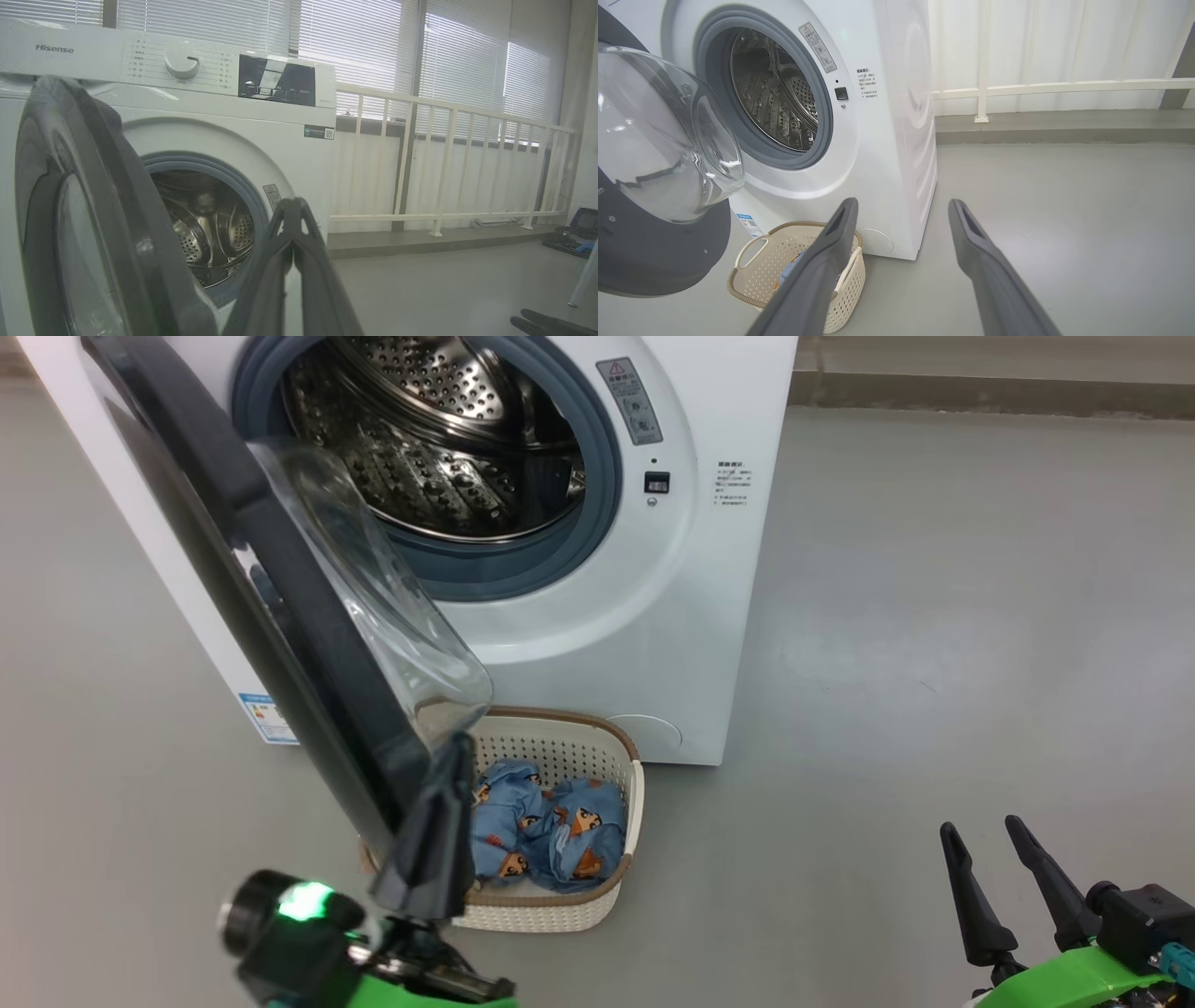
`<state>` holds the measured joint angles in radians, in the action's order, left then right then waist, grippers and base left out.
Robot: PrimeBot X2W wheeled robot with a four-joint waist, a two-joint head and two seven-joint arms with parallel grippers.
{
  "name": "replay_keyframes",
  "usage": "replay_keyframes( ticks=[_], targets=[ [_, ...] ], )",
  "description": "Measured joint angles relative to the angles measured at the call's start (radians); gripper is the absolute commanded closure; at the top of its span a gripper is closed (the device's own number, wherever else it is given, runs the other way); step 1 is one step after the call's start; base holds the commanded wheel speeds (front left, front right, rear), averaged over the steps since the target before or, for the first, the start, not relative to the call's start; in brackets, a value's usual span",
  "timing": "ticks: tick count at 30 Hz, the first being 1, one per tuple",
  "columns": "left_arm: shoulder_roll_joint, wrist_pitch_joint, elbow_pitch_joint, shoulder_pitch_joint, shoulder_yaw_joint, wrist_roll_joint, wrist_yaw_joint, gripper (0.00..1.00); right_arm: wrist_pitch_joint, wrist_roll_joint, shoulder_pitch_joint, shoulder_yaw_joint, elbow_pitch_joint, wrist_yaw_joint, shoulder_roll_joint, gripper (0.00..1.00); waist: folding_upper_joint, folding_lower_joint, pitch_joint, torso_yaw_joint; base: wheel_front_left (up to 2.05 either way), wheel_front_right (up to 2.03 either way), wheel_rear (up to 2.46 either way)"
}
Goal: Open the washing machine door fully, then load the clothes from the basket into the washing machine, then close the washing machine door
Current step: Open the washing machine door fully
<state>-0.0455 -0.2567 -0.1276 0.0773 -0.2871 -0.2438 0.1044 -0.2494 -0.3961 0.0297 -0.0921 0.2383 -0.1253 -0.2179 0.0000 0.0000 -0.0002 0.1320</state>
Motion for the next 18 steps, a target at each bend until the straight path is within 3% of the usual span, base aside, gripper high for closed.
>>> replay_keyframes(
  ticks=[7,18],
  targets=[
    [0.0,0.0,0.164,0.041,-0.113,-0.065,-0.022,1.0,0.0,0.0,0.0,0.001,0.0,0.0,0.002,0.0,0.0,0.0,0.004,-0.014,0.0,0.0,0.0],
    [0.0,0.001,0.348,0.073,-0.086,-0.121,-0.043,1.0,0.0,0.011,-0.001,0.002,-0.001,0.0,0.006,0.0,0.0,0.0,0.009,-0.018,0.0,0.0,0.0]
  ],
)
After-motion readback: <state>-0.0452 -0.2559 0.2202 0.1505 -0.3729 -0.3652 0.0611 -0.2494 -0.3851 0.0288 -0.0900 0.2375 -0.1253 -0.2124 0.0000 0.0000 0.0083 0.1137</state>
